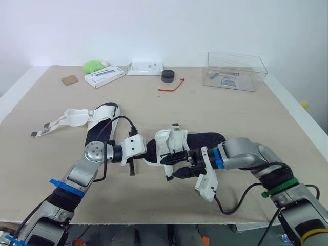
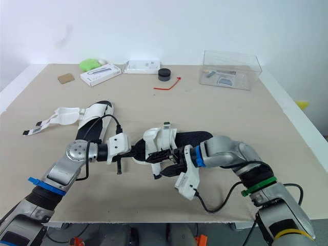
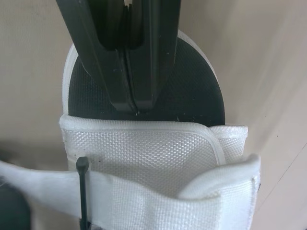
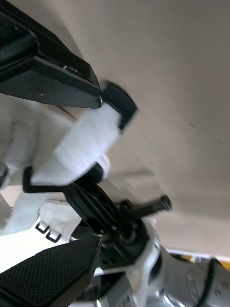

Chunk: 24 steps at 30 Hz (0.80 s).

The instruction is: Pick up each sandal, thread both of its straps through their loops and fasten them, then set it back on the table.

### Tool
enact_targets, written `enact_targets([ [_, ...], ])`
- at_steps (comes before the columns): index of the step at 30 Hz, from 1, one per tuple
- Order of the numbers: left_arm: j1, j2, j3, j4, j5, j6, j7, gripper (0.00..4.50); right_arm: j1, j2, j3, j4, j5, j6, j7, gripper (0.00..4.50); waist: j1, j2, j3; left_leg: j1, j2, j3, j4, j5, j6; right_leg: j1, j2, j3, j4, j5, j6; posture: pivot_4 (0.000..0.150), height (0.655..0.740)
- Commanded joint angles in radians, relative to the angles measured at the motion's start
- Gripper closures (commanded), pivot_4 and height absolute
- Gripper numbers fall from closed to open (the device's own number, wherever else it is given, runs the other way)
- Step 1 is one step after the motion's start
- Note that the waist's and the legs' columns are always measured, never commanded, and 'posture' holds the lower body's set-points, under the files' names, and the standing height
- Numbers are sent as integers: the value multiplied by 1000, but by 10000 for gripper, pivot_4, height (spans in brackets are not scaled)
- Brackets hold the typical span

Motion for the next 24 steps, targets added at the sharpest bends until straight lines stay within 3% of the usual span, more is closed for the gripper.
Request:
enact_targets([
  [1, 40, 22, -36, 46, 52, 47, -9, 45000, -23, -19, -2, 20, -44, -33, -47, 181, 0, 0, 0, 0, 0, 0, 0, 0, 0, 0, 0, 0, 0, 0, 0, 1500, 7400],
  [8, 43, 23, -37, 41, 52, 51, -8, 45000, -22, -61, 11, 23, -51, -51, -91, 181, 0, 0, 0, 1, 0, 0, -1, 0, 0, 1, -1, 1, 0, 0, -1, 1500, 7400],
  [21, 33, 20, -41, 50, 53, 50, -9, 45000, -65, 4, 36, 26, -97, 15, -128, 181, 0, 0, 0, 2, 1, 0, -1, 0, 0, 2, 1, 1, 0, 1, -3, 1500, 7400],
  [24, 37, 19, -41, 44, 52, 53, -7, 45000, -71, -1, 54, 22, -71, 30, -116, 7562, 0, 0, 0, 2, 1, -1, -1, 0, 0, 2, 1, 1, 0, 1, -3, 1500, 7400],
])
